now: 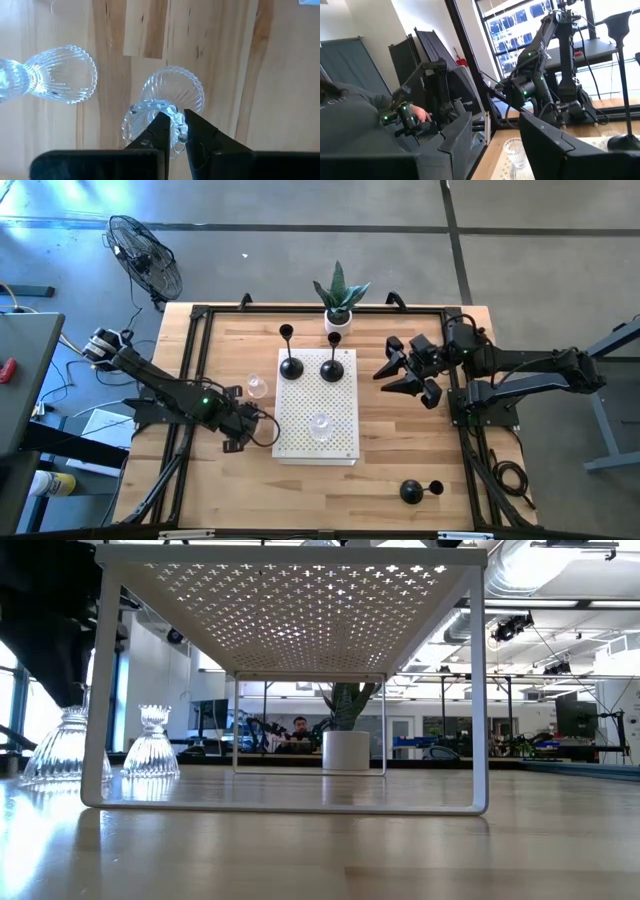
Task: Pick & Place candle stick holders
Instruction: Put the bottom transparent glass candle holder on the shelf, then put the black candle holder on the shelf
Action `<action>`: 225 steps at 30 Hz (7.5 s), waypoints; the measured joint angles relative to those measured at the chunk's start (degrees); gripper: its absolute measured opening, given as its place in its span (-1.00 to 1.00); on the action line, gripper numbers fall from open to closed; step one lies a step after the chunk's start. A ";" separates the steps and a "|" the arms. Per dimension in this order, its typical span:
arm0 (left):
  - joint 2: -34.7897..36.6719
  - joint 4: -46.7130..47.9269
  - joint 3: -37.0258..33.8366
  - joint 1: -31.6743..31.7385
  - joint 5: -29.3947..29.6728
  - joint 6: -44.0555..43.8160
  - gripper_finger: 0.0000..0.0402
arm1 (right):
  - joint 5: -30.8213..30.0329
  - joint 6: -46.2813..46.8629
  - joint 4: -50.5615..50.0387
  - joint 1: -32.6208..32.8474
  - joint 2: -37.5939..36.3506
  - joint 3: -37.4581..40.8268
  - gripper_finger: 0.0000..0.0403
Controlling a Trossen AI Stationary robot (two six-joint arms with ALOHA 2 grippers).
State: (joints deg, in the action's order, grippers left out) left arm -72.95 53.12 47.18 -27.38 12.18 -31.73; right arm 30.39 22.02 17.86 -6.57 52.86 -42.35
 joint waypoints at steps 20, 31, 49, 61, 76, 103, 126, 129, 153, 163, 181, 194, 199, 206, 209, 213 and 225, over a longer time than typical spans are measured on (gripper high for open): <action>-0.07 26.17 23.32 -0.02 -10.27 -14.16 -0.89 | 0.04 -1.53 -0.49 0.00 0.00 0.01 -0.23; 0.23 36.79 47.71 -3.44 -1.04 -17.47 -0.89 | 0.20 -1.63 -2.02 0.00 0.00 0.01 -0.24; -9.56 35.14 52.01 6.38 7.36 4.68 -0.89 | -0.04 -3.02 -1.85 -0.02 0.00 0.01 -0.28; -17.26 35.54 67.57 11.34 4.87 20.51 -0.89 | -0.07 -2.99 -2.19 -0.02 0.00 0.01 -0.28; -23.50 36.13 71.78 16.63 -4.31 35.48 -0.89 | -0.04 -3.04 -2.39 -0.02 0.00 0.01 -0.28; -26.11 33.76 69.29 18.82 -6.02 46.17 -0.89 | -0.07 -2.69 -3.02 0.67 0.00 0.01 -0.28; -30.29 35.16 69.27 17.11 -6.86 45.60 -0.89 | -1.84 -2.56 -3.90 5.81 0.00 0.01 -0.28; -30.52 35.06 69.35 17.16 -7.18 46.35 -0.89 | -3.12 -2.57 -3.92 6.44 0.00 0.01 -0.28; -30.51 36.99 69.31 17.25 -11.29 46.69 -0.68 | -3.28 -2.93 -3.90 6.73 0.00 0.01 -0.28; -30.51 36.88 69.31 17.25 -11.85 48.12 -0.67 | -4.02 -2.99 -3.88 6.73 0.00 0.01 -0.28; -30.49 35.11 69.29 17.75 -14.72 47.96 -0.66 | -5.60 -2.73 -3.86 6.73 0.00 0.01 -0.28; -30.45 35.45 69.29 20.08 -17.20 47.96 -0.66 | -5.60 -2.58 -3.86 6.73 0.00 0.01 -0.28; -30.45 35.43 69.29 21.27 -19.24 47.96 -0.59 | -5.44 -2.58 -3.88 6.73 0.00 0.01 -0.28; -30.40 34.55 69.31 23.21 -28.67 55.25 -0.30 | -5.20 -2.64 -3.92 6.73 0.00 0.01 -0.28; -30.40 34.19 69.31 24.12 -29.39 58.16 -0.26 | -5.20 -2.73 -3.99 6.73 0.00 0.01 -0.28; -30.40 33.97 69.31 24.94 -29.43 58.93 -0.25 | -5.20 -2.75 -4.12 6.73 0.00 0.01 -0.28; -30.25 34.19 69.49 24.76 -28.33 60.02 -0.25 | -6.47 -2.78 -4.14 6.73 0.00 0.01 -0.28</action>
State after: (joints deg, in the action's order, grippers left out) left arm -103.20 87.31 116.66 -2.61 -16.15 28.29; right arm 23.92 19.25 13.72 0.16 52.86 -42.35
